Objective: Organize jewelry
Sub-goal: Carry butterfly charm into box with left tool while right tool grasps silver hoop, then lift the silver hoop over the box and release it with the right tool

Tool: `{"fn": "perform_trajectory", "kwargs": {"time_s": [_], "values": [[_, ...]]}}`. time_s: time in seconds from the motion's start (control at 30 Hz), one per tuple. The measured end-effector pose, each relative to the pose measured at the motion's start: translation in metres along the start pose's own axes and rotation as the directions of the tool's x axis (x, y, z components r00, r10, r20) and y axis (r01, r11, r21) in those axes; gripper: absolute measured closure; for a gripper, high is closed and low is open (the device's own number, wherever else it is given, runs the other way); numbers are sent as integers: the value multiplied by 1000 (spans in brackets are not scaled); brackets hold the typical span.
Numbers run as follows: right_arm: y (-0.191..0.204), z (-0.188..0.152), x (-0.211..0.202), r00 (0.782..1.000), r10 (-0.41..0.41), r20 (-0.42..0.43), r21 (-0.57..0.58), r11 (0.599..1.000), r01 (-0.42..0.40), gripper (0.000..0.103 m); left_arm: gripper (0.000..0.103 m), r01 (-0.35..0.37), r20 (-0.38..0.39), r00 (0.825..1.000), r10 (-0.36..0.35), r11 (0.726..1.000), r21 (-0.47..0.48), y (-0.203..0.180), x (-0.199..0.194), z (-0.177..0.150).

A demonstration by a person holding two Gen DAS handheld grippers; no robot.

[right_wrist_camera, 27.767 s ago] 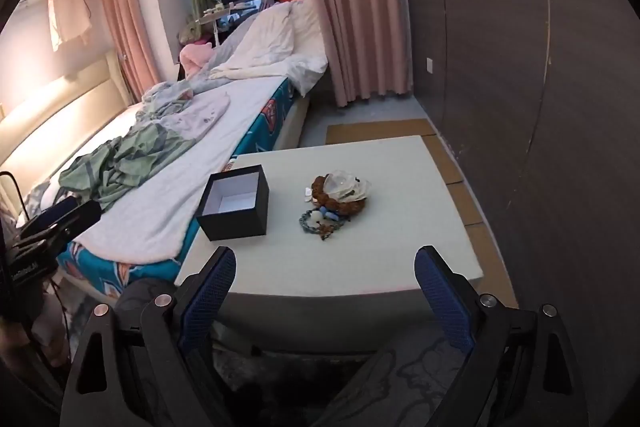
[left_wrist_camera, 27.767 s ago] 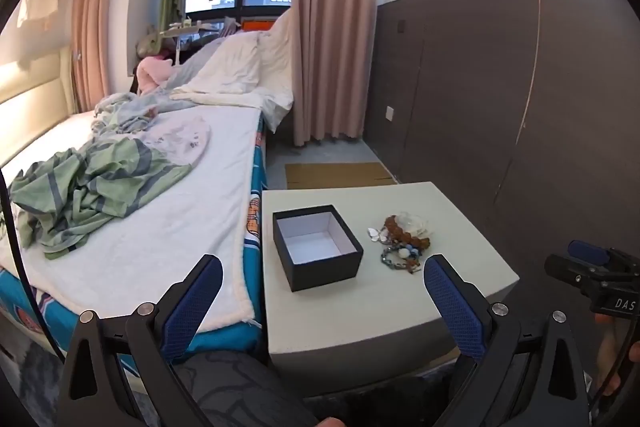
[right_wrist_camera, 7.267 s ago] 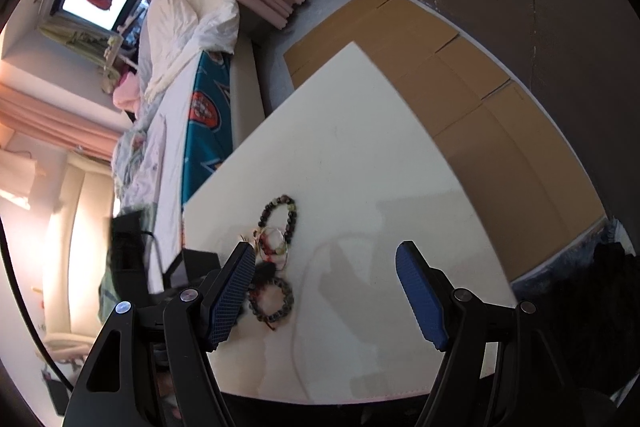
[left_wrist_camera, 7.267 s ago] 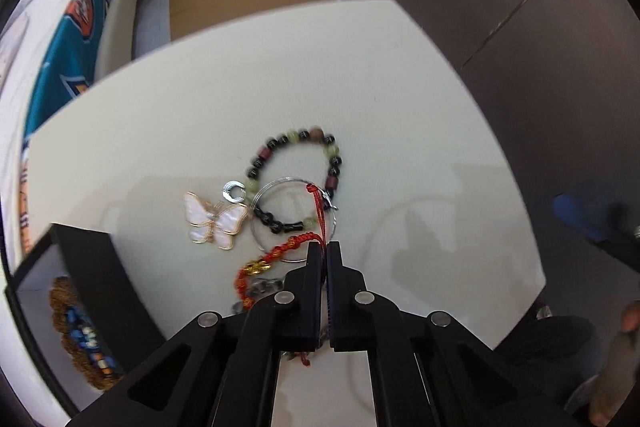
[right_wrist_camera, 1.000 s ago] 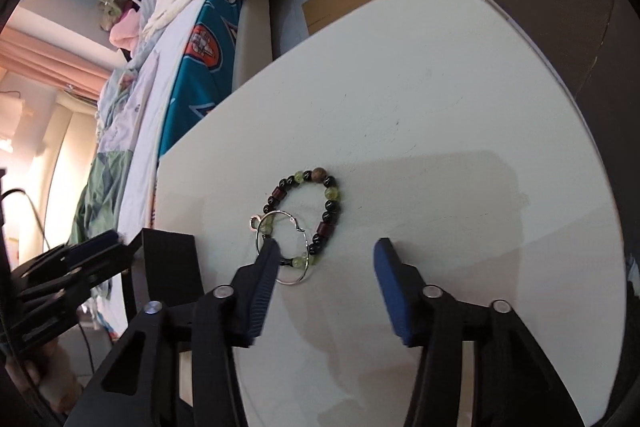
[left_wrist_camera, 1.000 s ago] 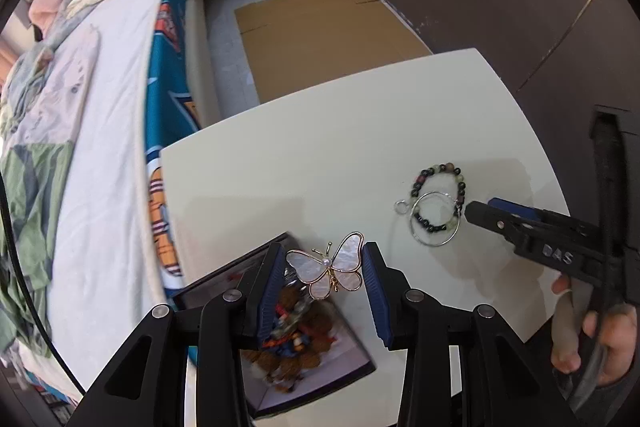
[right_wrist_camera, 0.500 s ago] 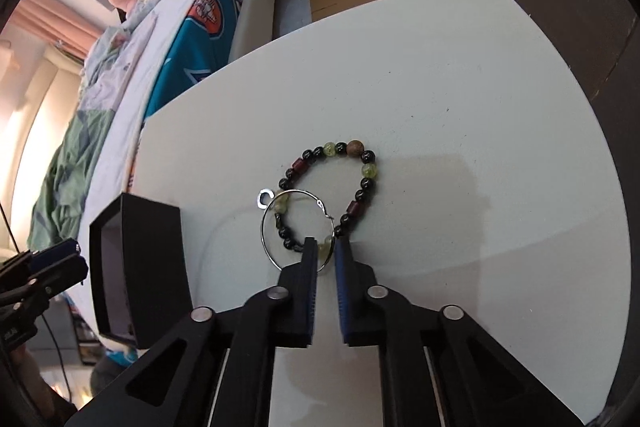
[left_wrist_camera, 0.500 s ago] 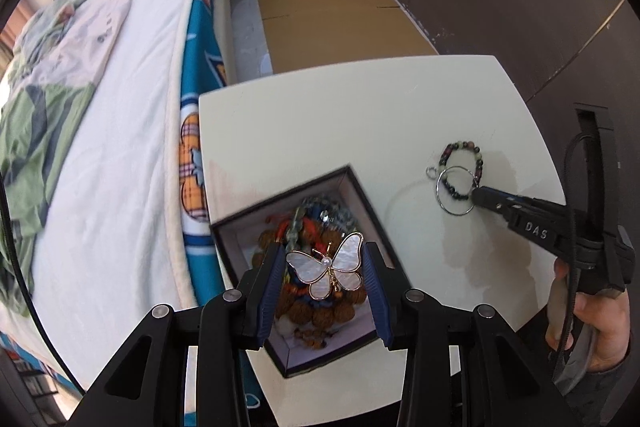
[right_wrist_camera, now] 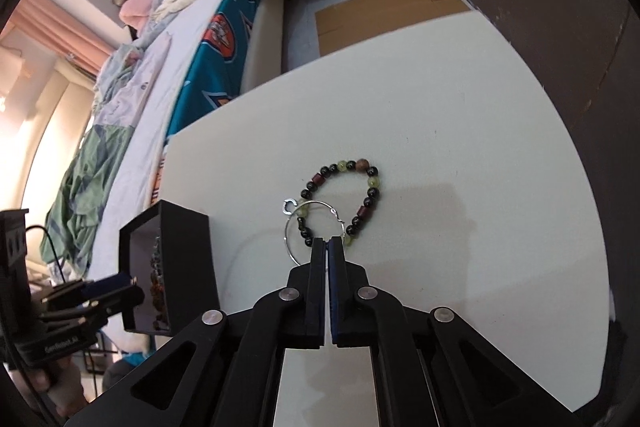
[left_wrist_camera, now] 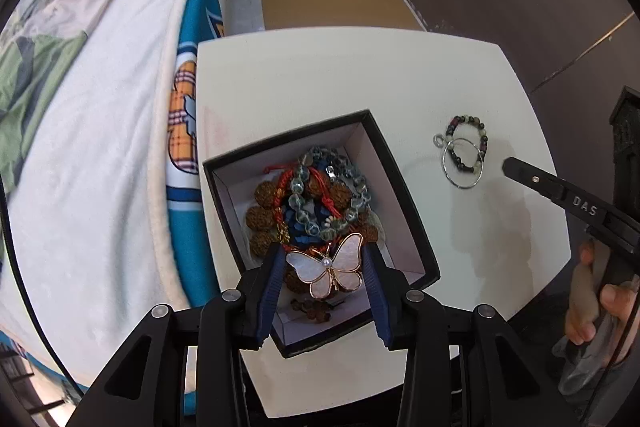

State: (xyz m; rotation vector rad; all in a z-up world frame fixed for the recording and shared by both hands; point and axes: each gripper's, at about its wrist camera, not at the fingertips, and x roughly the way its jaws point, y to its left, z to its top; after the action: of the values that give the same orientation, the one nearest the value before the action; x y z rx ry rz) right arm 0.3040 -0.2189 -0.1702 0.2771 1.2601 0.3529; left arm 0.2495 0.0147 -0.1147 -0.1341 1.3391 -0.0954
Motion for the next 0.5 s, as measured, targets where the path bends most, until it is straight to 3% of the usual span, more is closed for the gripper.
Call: {"fn": "perform_trajectory", "kwargs": {"time_s": [0.03,0.1,0.3,0.4,0.5], "values": [[1,1,4,1000,-3,-9,-1,1000,3,70,62,-3,0,1000,3,1000,-6,1,0,0],[1,4,8,1000,12,-2,9,1000,-12,52,61,12,4,1000,-12,1000,-29,6,-2,0],[15,18,15,1000,29,4,-59,998,-29,52,41,42,64,997,-38,997,-67,16,-24,0],[22,21,25,1000,4,-12,-100,995,-5,55,41,39,77,996,-34,997,-69,17,-30,0],[24,20,37,999,-36,-39,-129,991,31,67,41,47,87,995,-40,996,-75,18,-34,0]]}}
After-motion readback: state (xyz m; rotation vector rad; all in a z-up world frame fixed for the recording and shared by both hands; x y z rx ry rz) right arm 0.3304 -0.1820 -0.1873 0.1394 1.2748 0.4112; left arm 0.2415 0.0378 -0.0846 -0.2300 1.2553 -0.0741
